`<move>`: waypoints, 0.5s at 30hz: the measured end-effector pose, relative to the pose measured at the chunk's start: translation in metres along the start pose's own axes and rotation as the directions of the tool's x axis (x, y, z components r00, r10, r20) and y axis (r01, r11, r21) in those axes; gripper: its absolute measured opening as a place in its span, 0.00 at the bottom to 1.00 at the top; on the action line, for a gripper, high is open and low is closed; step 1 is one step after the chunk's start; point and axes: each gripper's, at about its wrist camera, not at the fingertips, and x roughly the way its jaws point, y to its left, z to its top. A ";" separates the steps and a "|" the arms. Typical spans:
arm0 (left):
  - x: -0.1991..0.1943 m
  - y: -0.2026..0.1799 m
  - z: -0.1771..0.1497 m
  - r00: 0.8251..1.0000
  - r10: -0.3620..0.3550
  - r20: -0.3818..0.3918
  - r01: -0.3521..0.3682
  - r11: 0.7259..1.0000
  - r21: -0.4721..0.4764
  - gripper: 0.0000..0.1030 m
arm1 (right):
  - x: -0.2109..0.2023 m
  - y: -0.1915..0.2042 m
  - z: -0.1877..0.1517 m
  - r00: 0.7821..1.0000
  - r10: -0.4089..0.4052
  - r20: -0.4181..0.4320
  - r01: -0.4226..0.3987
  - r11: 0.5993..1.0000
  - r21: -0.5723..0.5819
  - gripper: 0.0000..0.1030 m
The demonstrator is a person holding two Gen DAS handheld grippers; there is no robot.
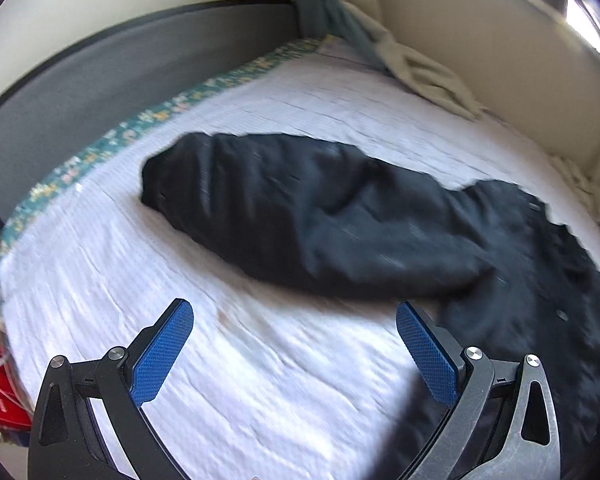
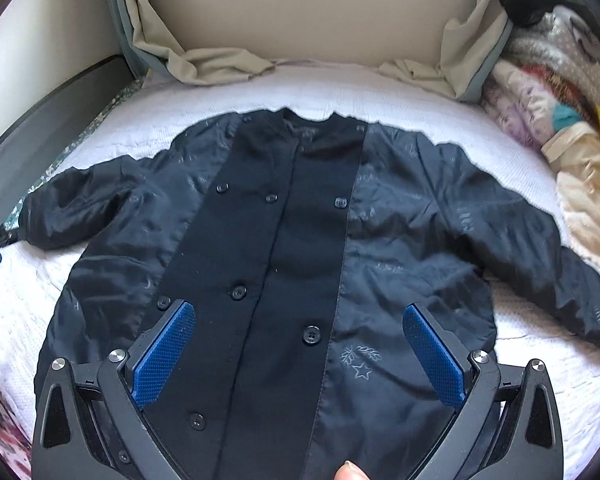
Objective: Fold large clothes
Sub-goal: 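Reach the left tool to the coat's side panel and grasp it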
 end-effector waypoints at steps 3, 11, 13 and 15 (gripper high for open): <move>0.014 0.001 0.008 0.999 0.048 -0.002 -0.048 0.999 0.006 1.00 | 0.008 -0.004 -0.002 1.000 0.007 -0.021 -0.007 1.000 0.008 1.00; 0.053 0.016 0.020 0.995 0.050 -0.083 -0.056 0.997 -0.061 1.00 | 0.024 -0.024 -0.005 0.998 -0.001 -0.059 0.005 0.998 0.059 1.00; 0.061 0.018 0.022 0.994 0.054 -0.099 -0.062 0.995 -0.076 1.00 | 0.026 -0.028 -0.004 0.998 0.002 -0.066 0.003 0.997 0.071 1.00; 0.069 0.019 0.025 0.992 0.054 -0.111 -0.064 0.995 -0.082 1.00 | 0.029 -0.029 -0.004 0.997 0.003 -0.072 0.002 0.997 0.078 1.00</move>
